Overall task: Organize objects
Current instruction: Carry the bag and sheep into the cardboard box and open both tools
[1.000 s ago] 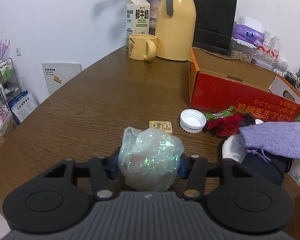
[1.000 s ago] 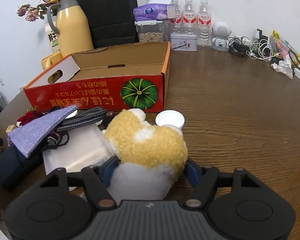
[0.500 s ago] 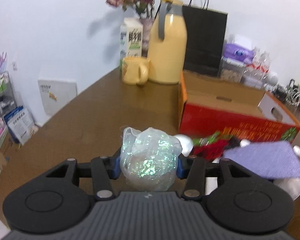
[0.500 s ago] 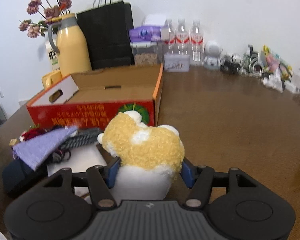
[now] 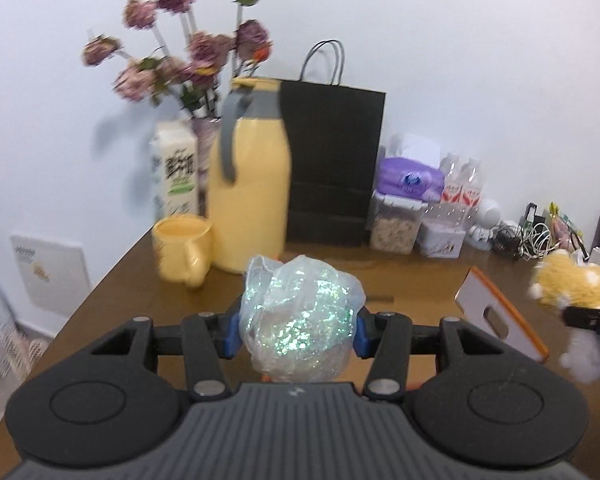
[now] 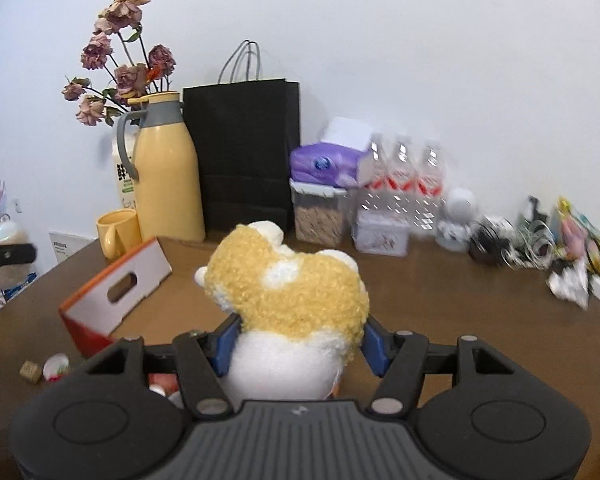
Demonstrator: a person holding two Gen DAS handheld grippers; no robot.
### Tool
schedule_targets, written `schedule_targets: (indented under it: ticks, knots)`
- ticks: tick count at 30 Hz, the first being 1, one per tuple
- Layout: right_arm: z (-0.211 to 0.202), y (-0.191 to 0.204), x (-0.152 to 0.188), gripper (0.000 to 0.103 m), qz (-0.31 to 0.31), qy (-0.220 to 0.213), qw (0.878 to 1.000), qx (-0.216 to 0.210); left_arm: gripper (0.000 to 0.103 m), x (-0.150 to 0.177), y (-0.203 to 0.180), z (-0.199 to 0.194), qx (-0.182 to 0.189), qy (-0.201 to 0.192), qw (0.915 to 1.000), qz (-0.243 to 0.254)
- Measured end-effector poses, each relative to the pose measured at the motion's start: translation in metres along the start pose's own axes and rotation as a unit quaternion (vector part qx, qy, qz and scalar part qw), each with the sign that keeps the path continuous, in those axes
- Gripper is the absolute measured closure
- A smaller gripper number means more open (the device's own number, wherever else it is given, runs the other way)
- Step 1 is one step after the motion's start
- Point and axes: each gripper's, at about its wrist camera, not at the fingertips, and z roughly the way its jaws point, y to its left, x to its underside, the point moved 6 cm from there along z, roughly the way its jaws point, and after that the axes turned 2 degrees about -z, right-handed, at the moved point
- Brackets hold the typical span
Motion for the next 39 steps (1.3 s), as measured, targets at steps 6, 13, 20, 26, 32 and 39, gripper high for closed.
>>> schedule_targets:
  ticks: [6,13,20,26,32,39]
  knots:
    - [0.060,0.015,-0.038,0.043,-0.030,0.018,0.999,-0.015,0.052,-0.030,-0.024,0.059,0.008,0.037,0.9993,0.007]
    - [0.132,0.017,-0.045,0.042,-0.070,0.057,0.996,-0.015,0.052,-0.032,-0.041,0.133,-0.006,0.088,0.9956,0.030]
    - [0.192,0.007,-0.043,0.042,-0.083,0.101,0.991,-0.023,0.052,-0.018,-0.047,0.203,-0.027,0.162,0.9855,0.041]
    - [0.223,0.006,-0.031,0.042,-0.106,0.147,0.983,-0.025,0.052,0.000,-0.047,0.242,-0.046,0.213,0.9743,0.056]
    - [0.237,0.006,-0.019,0.041,-0.120,0.176,0.977,-0.010,0.049,0.013,-0.042,0.255,-0.059,0.241,0.9666,0.063]
    - [0.231,0.010,-0.020,0.017,-0.133,0.168,0.977,0.006,0.018,0.006,-0.044,0.243,-0.057,0.209,0.9736,0.071]
